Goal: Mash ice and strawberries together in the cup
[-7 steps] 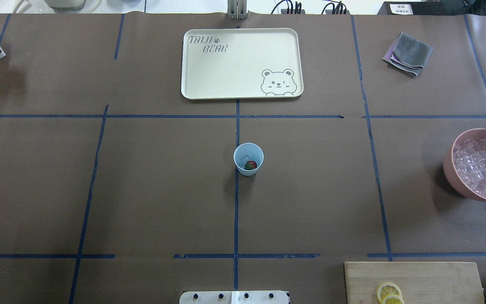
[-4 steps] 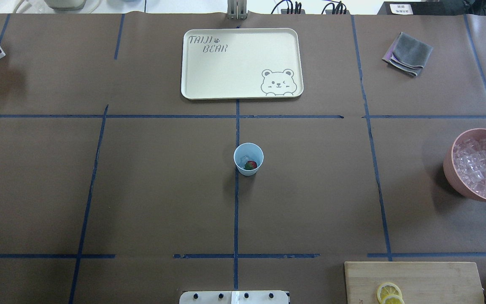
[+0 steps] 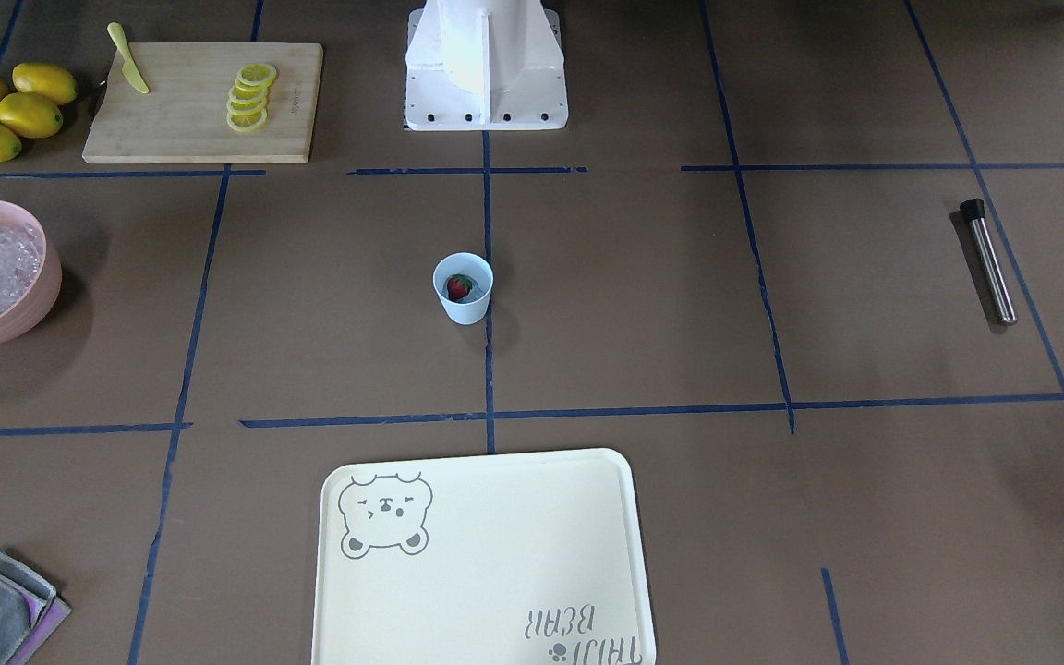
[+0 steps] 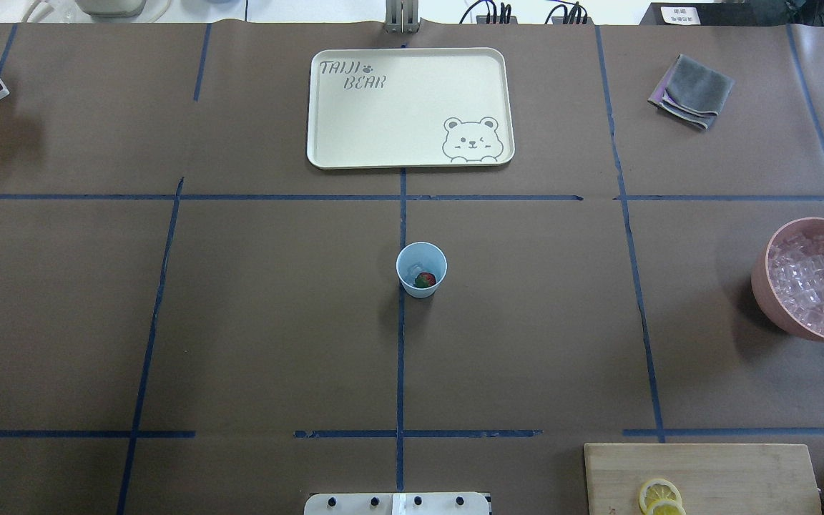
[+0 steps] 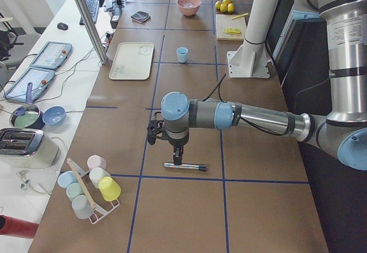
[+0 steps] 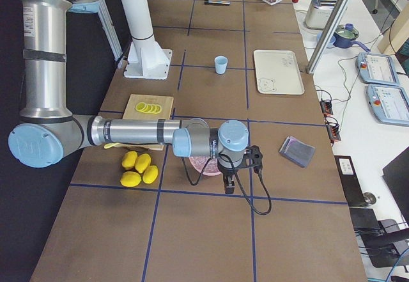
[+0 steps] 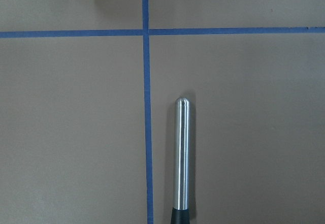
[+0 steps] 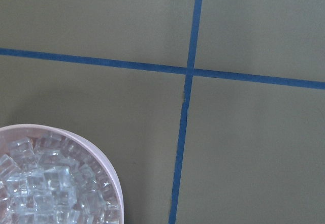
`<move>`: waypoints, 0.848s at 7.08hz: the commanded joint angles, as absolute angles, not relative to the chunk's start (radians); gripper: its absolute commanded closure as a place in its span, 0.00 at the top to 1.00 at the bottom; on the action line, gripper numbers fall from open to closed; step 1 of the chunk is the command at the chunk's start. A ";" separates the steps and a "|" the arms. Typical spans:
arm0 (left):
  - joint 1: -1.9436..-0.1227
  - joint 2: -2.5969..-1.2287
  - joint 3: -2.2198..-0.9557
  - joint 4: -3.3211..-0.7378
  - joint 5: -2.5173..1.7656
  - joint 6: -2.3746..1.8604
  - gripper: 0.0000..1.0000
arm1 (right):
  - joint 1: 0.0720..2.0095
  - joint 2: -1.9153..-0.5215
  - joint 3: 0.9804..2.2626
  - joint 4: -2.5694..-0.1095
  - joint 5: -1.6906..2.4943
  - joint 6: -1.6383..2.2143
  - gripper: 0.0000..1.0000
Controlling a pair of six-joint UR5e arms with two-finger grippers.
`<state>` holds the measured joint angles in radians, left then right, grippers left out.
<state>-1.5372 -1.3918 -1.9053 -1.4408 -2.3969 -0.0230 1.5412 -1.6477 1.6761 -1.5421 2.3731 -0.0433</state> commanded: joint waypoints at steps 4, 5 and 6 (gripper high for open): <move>-1.536 -1.391 -1.885 -1.445 -2.398 -0.021 1.00 | 1.526 -1.651 1.723 -1.542 2.362 -0.046 1.00; -1.537 -1.387 -1.888 -1.443 -2.399 -0.021 1.00 | 1.526 -1.655 1.747 -1.545 2.365 -0.043 1.00; -1.537 -1.382 -1.876 -1.442 -2.398 -0.021 1.00 | 1.526 -1.660 1.741 -1.551 2.365 -0.037 1.00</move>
<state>-1.5366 -1.3863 -1.8821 -1.4434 -2.3982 -0.0215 1.5264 -1.6561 1.7371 -1.5453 2.3643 -0.0423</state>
